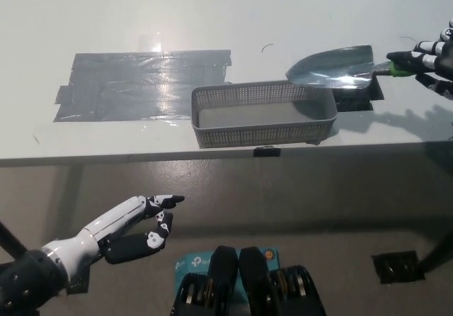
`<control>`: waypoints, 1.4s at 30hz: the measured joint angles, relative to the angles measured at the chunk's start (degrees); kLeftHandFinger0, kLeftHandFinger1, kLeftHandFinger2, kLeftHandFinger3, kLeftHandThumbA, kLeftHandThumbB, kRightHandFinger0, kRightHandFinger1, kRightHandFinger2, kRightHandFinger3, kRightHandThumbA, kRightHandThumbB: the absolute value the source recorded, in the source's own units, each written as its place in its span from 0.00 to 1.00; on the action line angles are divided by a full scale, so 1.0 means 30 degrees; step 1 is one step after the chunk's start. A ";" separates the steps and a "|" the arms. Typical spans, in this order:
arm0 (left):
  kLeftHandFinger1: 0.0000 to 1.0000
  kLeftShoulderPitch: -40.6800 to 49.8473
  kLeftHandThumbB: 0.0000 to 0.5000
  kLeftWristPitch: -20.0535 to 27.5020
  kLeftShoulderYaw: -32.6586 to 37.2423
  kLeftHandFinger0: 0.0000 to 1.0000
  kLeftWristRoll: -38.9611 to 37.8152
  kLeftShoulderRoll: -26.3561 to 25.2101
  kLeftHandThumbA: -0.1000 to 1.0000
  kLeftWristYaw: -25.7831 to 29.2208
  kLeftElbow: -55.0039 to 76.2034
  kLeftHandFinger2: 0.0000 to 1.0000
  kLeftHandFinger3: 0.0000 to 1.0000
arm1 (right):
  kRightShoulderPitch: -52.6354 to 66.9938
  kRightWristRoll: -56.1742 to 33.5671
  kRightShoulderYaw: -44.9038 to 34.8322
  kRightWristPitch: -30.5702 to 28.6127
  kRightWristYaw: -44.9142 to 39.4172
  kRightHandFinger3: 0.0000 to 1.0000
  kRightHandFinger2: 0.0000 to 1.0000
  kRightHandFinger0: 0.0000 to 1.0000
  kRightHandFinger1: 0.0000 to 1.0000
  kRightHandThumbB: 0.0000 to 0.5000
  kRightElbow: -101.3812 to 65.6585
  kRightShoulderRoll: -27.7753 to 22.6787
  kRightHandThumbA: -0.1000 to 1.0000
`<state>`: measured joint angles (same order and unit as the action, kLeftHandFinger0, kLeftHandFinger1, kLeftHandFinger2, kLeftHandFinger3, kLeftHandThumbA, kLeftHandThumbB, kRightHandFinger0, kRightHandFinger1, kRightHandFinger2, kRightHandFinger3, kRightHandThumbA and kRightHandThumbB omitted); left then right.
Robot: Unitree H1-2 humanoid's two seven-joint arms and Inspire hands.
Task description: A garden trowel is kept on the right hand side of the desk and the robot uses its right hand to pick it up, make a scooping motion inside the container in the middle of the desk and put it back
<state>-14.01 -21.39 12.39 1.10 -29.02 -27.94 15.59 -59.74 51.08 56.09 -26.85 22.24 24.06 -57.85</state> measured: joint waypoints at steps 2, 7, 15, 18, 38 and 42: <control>1.00 -0.0057 0.28 -0.0002 0.0001 1.00 0.0013 0.0001 0.88 -0.0001 0.0001 1.00 1.00 | -0.0317 0.0073 0.0590 0.0000 0.0265 0.31 0.16 0.00 0.00 0.28 0.0260 -0.0046 0.00; 1.00 -0.0332 0.27 -0.0044 0.0041 1.00 0.0047 0.0007 0.86 -0.0034 0.0001 1.00 1.00 | -0.1167 0.0550 0.1920 -0.0002 0.0548 0.15 0.31 0.00 0.00 0.41 0.0445 -0.0139 0.00; 1.00 -0.0590 0.29 -0.0112 0.0359 1.00 0.0085 0.0037 0.88 -0.0275 -0.0012 1.00 1.00 | -0.2265 0.0917 0.3229 -0.0006 0.0549 0.27 0.27 0.00 0.00 0.29 -0.0512 -0.0108 0.00; 1.00 -0.0804 0.33 -0.0136 0.0537 1.00 0.0109 0.0038 0.90 -0.0314 -0.0013 1.00 1.00 | -0.2298 0.1025 0.3231 -0.0009 0.0361 0.23 0.21 0.00 0.00 0.25 -0.1191 -0.0067 0.01; 1.00 -0.0929 0.42 -0.0360 0.0821 1.00 0.0564 0.0065 0.93 -0.0333 0.0163 1.00 1.00 | -0.3692 0.1087 0.5765 -0.0002 -0.0976 0.18 0.00 0.00 0.00 0.25 -0.0191 0.0234 0.00; 1.00 -0.0925 0.39 -0.0447 0.0901 1.00 0.0733 0.0067 0.93 -0.0334 0.0356 1.00 1.00 | -0.3825 0.1366 0.5811 -0.0002 -0.1328 0.12 0.07 0.00 0.00 0.36 -0.0104 0.0461 0.00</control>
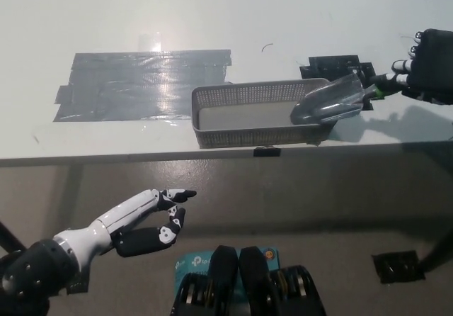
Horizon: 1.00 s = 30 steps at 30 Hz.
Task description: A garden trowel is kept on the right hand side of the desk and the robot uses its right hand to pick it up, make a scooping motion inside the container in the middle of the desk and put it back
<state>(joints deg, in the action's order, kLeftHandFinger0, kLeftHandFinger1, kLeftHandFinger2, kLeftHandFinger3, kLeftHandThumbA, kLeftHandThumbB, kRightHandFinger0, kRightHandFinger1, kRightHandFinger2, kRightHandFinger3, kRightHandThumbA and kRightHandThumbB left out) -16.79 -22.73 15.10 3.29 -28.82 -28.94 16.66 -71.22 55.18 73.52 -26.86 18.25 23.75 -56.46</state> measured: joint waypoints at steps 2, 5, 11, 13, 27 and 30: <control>1.00 -0.0001 0.37 -0.0095 0.0077 1.00 0.0092 0.0000 0.94 -0.0001 0.0271 1.00 1.00 | -0.0076 0.0052 0.0080 0.0001 -0.0095 0.24 0.13 0.00 0.00 0.30 -0.0114 0.0066 0.00; 1.00 -0.0007 0.39 -0.0212 0.0210 1.00 0.0217 -0.0001 0.96 -0.0005 0.0479 1.00 1.00 | -0.0160 0.0025 0.0175 0.0010 -0.0464 0.30 0.00 0.00 0.00 0.32 -0.0313 0.0161 0.00; 1.00 -0.0027 0.41 -0.0323 0.0533 1.00 0.0537 0.0001 0.94 -0.0011 0.0516 1.00 1.00 | -0.0161 -0.0333 0.0171 0.0021 -0.1421 0.18 0.05 0.00 0.00 0.19 -0.0934 0.0367 0.00; 1.00 -0.0058 0.43 -0.0332 0.0633 1.00 0.0600 0.0001 0.95 -0.0012 0.0516 1.00 1.00 | -0.0156 -0.0427 0.0171 0.0026 -0.1484 0.20 0.05 0.00 0.00 0.12 -0.1002 0.0507 0.00; 1.00 -0.0071 0.37 -0.0504 0.1007 1.00 0.0691 0.0176 0.90 -0.0107 0.0507 1.00 1.00 | 0.1758 -0.1081 -0.2121 0.0235 -0.2033 0.00 0.07 0.00 0.00 0.04 -0.0671 0.3175 0.00; 1.00 -0.0069 0.36 -0.0501 0.1055 1.00 0.0722 0.0255 0.90 -0.0123 0.0497 1.00 1.00 | 0.2330 -0.1158 -0.2849 0.0285 -0.2156 0.00 0.14 0.00 0.00 0.00 -0.0279 0.3594 0.00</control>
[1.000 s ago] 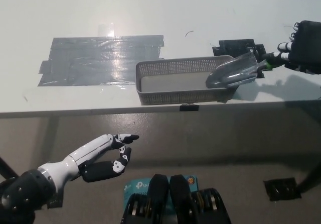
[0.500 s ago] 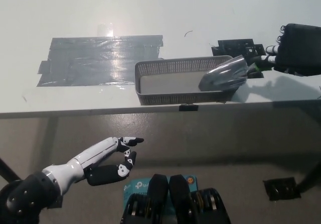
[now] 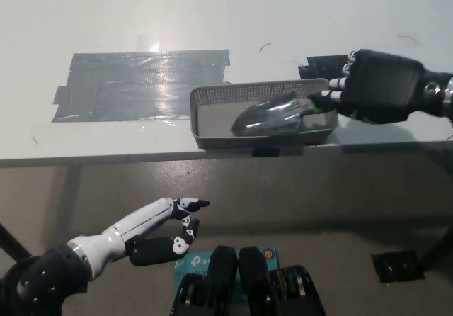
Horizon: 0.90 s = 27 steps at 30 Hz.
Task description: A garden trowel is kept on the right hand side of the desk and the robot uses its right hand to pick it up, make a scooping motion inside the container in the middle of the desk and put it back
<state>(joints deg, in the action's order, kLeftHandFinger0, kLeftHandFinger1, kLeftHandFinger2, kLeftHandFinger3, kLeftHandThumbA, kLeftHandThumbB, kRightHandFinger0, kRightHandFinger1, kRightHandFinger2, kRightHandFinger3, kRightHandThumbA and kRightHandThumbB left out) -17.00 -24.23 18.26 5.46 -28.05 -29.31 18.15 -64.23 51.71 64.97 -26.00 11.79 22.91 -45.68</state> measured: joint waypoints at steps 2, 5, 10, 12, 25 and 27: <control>1.00 -0.0001 0.36 0.0002 0.0043 1.00 0.0041 0.0004 0.90 -0.0036 -0.0027 1.00 1.00 | 0.0398 -0.0128 -0.0505 0.0002 -0.0129 0.00 0.17 0.00 0.00 0.03 0.0242 0.0277 0.00; 1.00 -0.0001 0.39 0.0017 0.0096 1.00 0.0070 0.0023 0.92 -0.0089 -0.0076 1.00 1.00 | 0.1215 -0.0284 -0.1576 0.0004 -0.0571 0.05 0.22 0.00 0.00 0.00 0.0341 0.0679 0.00; 1.00 0.0011 0.44 0.0023 0.0185 1.00 0.0079 0.0075 0.93 -0.0248 -0.0085 1.00 1.00 | 0.2607 -0.0553 -0.3641 0.0107 -0.1848 0.02 0.35 0.00 0.01 0.00 0.0422 0.1536 0.00; 1.00 0.0020 0.46 0.0029 0.0213 1.00 0.0083 0.0109 0.93 -0.0295 -0.0093 1.00 1.00 | 0.3145 -0.0664 -0.4422 0.0159 -0.2188 0.00 0.20 0.00 0.00 0.00 0.0646 0.2107 0.00; 1.00 0.0487 0.36 0.0101 0.0822 1.00 0.0135 0.0343 0.89 -0.0407 -0.0140 1.00 1.00 | 0.6285 -0.2042 -0.9777 0.1538 -0.3981 0.43 0.62 0.00 0.20 0.00 0.1049 0.5542 0.00; 1.00 0.0569 0.37 0.0103 0.0841 1.00 0.0135 0.0347 0.89 -0.0405 -0.0140 1.00 1.00 | 0.6308 -0.2078 -1.0133 0.1688 -0.4260 0.47 0.63 0.00 0.22 0.02 0.1062 0.5822 0.00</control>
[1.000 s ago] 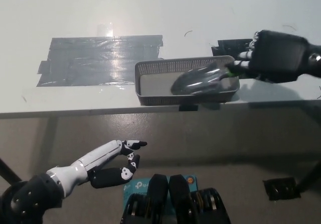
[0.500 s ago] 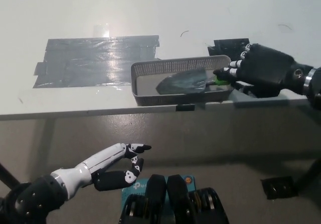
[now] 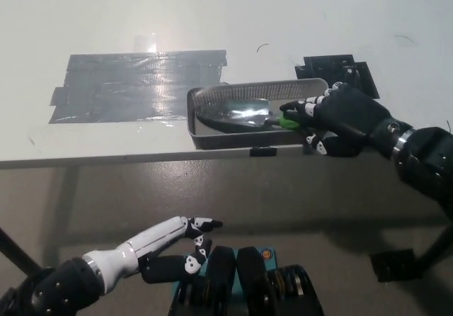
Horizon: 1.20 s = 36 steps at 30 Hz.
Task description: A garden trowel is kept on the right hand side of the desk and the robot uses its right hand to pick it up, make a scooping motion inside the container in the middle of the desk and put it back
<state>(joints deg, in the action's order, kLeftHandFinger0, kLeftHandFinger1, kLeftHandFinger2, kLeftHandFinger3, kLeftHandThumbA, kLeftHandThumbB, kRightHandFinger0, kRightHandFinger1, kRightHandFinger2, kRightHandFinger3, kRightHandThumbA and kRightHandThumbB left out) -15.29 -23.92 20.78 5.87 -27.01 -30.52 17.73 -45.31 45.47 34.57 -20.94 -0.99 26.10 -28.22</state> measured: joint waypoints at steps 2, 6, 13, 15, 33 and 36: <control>1.00 0.0204 0.40 0.0011 0.0001 1.00 -0.0001 0.0012 0.90 0.0002 -0.0005 1.00 1.00 | -0.0001 -0.0081 -0.0599 0.0154 -0.0390 0.49 0.66 0.00 0.24 0.10 -0.0032 0.0247 0.00; 1.00 0.0555 0.34 0.0034 -0.0002 1.00 0.0001 0.0022 0.88 0.0004 -0.0016 1.00 1.00 | -0.0004 -0.0141 -0.1531 0.0217 -0.0880 0.50 0.64 0.00 0.20 0.28 -0.0167 0.0389 0.00; 1.00 0.0840 0.39 0.0116 -0.0042 1.00 -0.0003 0.0018 0.90 0.0005 -0.0083 1.00 1.00 | -0.0585 -0.0543 -0.3010 0.0210 -0.2160 0.46 0.62 0.00 0.23 0.41 -0.0875 0.0102 0.00; 1.00 0.0898 0.39 0.0125 -0.0084 1.00 -0.0005 0.0016 0.89 0.0006 -0.0106 1.00 1.00 | -0.1220 -0.0695 -0.3602 0.0232 -0.2494 0.51 0.56 0.01 0.28 0.34 -0.1024 -0.0181 0.00; 1.00 0.1753 0.39 0.0571 -0.0858 1.00 0.0075 0.0005 0.93 0.0021 -0.0639 1.00 1.00 | -0.3465 -0.3192 -0.7425 0.0639 -0.5094 0.59 0.65 0.00 0.27 0.22 -0.2461 -0.3310 0.00; 1.00 0.1840 0.40 0.0620 -0.0979 1.00 0.0096 0.0004 0.92 0.0022 -0.0639 1.00 1.00 | -0.2418 -0.3143 -0.7523 0.0693 -0.5078 0.45 0.60 0.00 0.26 0.33 -0.2168 -0.3614 0.00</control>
<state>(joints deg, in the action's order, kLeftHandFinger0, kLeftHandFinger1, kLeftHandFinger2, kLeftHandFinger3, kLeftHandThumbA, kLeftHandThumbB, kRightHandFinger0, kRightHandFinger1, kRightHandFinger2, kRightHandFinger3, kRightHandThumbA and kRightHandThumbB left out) -9.77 -22.07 17.84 6.16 -27.00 -30.46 15.81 -52.56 36.04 12.00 -18.86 -16.23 19.59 -39.06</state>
